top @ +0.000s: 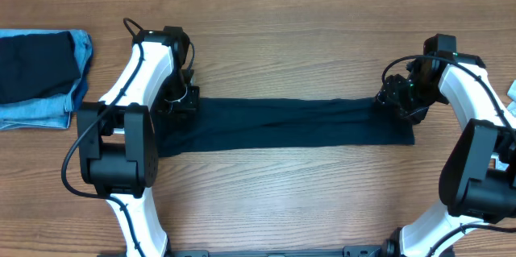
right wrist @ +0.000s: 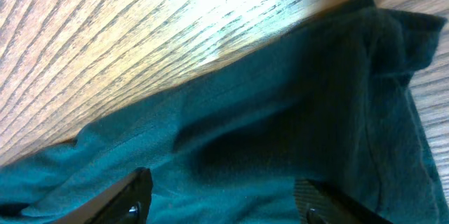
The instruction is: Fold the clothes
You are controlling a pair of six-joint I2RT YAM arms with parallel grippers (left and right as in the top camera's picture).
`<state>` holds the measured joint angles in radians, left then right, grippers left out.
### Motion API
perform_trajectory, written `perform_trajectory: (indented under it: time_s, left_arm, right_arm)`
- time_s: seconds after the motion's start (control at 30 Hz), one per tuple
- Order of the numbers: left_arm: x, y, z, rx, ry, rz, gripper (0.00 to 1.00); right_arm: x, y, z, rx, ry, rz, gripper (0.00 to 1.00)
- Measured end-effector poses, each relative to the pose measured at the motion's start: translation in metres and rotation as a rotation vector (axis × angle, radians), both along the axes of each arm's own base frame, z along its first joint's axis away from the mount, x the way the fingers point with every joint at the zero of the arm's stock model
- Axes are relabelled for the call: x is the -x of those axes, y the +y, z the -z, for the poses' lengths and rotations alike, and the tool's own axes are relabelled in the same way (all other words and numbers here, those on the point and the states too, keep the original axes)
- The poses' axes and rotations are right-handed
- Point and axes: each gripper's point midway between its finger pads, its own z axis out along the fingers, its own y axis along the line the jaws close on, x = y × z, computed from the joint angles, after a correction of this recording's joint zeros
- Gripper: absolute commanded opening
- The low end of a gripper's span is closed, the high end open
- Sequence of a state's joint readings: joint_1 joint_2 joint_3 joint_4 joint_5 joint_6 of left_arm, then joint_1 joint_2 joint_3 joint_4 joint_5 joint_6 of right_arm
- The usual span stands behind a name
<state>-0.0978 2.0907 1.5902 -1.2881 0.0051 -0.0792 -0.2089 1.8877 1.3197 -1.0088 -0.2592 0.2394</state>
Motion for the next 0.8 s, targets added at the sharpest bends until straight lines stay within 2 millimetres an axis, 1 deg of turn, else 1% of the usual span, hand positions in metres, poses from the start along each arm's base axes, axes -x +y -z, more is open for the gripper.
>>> perform_trajectory:
  time_s: [0.07,0.1,0.17,0.2,0.23,0.27,0.37,0.43,0.5,0.57,0.63,0.67,0.8]
  left_arm:
    - [-0.007,-0.001,0.001,0.006,-0.029,-0.001,0.04]
    - [-0.014,-0.002,0.000,0.011,-0.055,-0.001,0.04]
    - [-0.034,-0.005,-0.004,0.020,-0.130,-0.001,0.04]
    - [-0.047,-0.006,-0.009,0.027,-0.179,-0.002,0.04]
    - [-0.057,-0.007,-0.013,0.031,-0.216,-0.003,0.04]
    - [-0.079,-0.007,-0.023,0.039,-0.297,-0.006,0.04]
    - [-0.119,-0.003,-0.039,0.052,-0.454,-0.028,0.04]
    - [-0.137,0.004,-0.047,0.059,-0.526,-0.054,0.04]
    - [-0.145,0.010,-0.051,0.063,-0.563,-0.075,0.04]
    - [-0.150,0.016,-0.053,0.061,-0.581,-0.087,0.04]
    - [-0.155,0.020,-0.055,0.063,-0.603,-0.094,0.04]
    - [-0.157,0.021,-0.055,0.063,-0.611,-0.096,0.04]
    - [-0.161,0.021,-0.057,0.067,-0.630,-0.097,0.04]
  right_arm:
    - [-0.002,0.000,0.000,0.002,-0.007,-0.001,0.65]
    - [-0.004,-0.001,0.000,0.005,-0.017,-0.004,0.64]
    - [-0.015,-0.003,-0.001,0.017,-0.069,-0.015,0.64]
    - [-0.021,-0.004,-0.002,0.023,-0.093,-0.023,0.64]
    - [-0.032,-0.006,-0.004,0.030,-0.147,-0.034,0.64]
    - [-0.038,-0.006,-0.005,0.029,-0.170,-0.039,0.64]
    - [-0.048,-0.003,-0.009,0.013,-0.220,-0.050,0.65]
    - [-0.051,-0.002,-0.010,0.006,-0.236,-0.058,0.65]
    - [-0.052,-0.002,-0.011,0.004,-0.240,-0.059,0.65]
    - [-0.051,-0.001,-0.011,0.003,-0.239,-0.062,0.65]
    - [-0.049,-0.002,-0.010,0.005,-0.231,-0.061,0.68]
    - [-0.048,-0.002,-0.009,0.008,-0.225,-0.061,0.70]
    - [-0.046,-0.006,-0.008,0.028,-0.214,-0.058,0.70]
